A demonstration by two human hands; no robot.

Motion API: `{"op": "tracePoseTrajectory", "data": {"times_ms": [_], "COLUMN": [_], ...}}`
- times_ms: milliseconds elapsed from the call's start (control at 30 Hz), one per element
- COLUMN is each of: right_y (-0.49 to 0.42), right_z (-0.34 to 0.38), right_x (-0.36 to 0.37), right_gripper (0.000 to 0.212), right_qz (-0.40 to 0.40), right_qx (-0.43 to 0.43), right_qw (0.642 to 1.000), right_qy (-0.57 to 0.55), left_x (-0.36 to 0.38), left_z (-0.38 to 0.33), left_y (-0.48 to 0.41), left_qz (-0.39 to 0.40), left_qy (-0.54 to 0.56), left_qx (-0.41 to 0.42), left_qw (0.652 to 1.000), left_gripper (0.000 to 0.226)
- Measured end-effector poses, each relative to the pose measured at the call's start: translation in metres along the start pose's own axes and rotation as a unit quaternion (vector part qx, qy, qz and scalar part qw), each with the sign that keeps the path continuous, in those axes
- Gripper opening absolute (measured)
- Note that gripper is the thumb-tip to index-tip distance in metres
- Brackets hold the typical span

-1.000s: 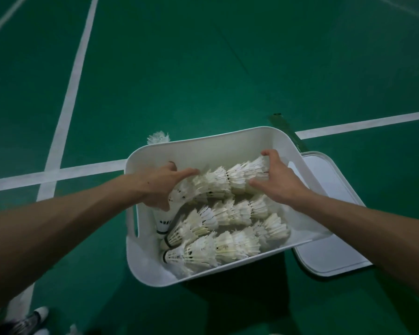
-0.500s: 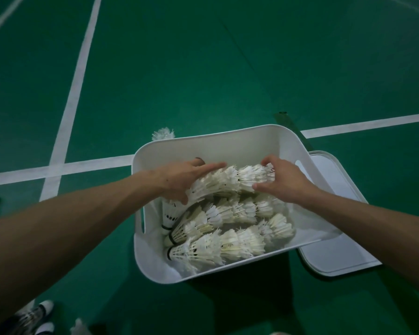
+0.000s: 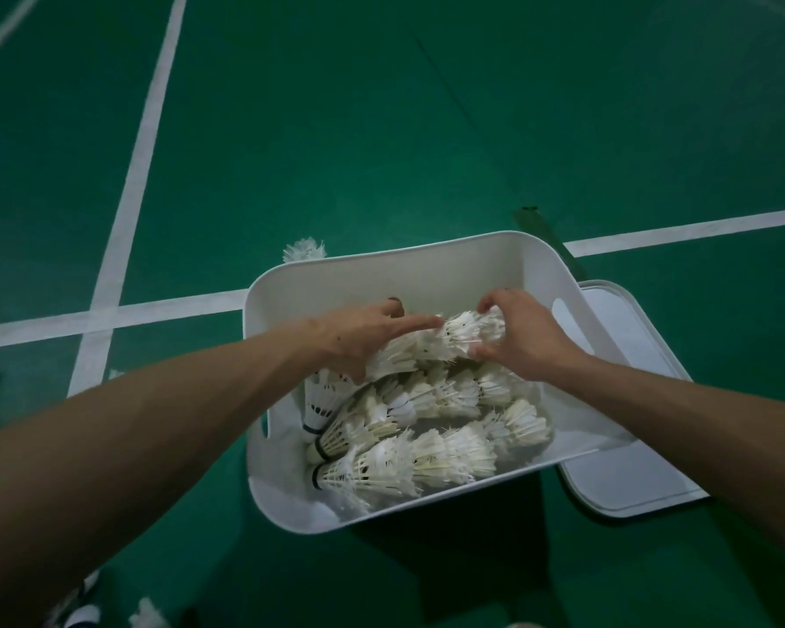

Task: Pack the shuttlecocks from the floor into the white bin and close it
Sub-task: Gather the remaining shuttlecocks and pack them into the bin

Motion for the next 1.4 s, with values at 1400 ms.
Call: {"op": "tracePoseTrajectory", "data": {"times_ms": [1400], "right_y": [-0.137], "right_z": [0.266], "right_x": [0.075], "right_gripper": [0.06], "right_qz": [0.15], "right_qx": [-0.2], "right_qw": [0.948], "right_qy": [0.197], "left_x": [0.003], "left_z": [0.235], "left_y": [0.165], "left_qz": [-0.018], "left_qy": [0.188], "left_qx": [-0.233], "left_qw": [0.954], "left_gripper": [0.071]}}
Point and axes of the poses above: each hand's wrist, its own y-axis away from the middle knuckle, its own x-axis out of the palm, z = x × y, the point moved 8 cm from there along -y, towards the middle knuckle, and after that the axes turned 4 degrees about x, right-handed, at the moved point
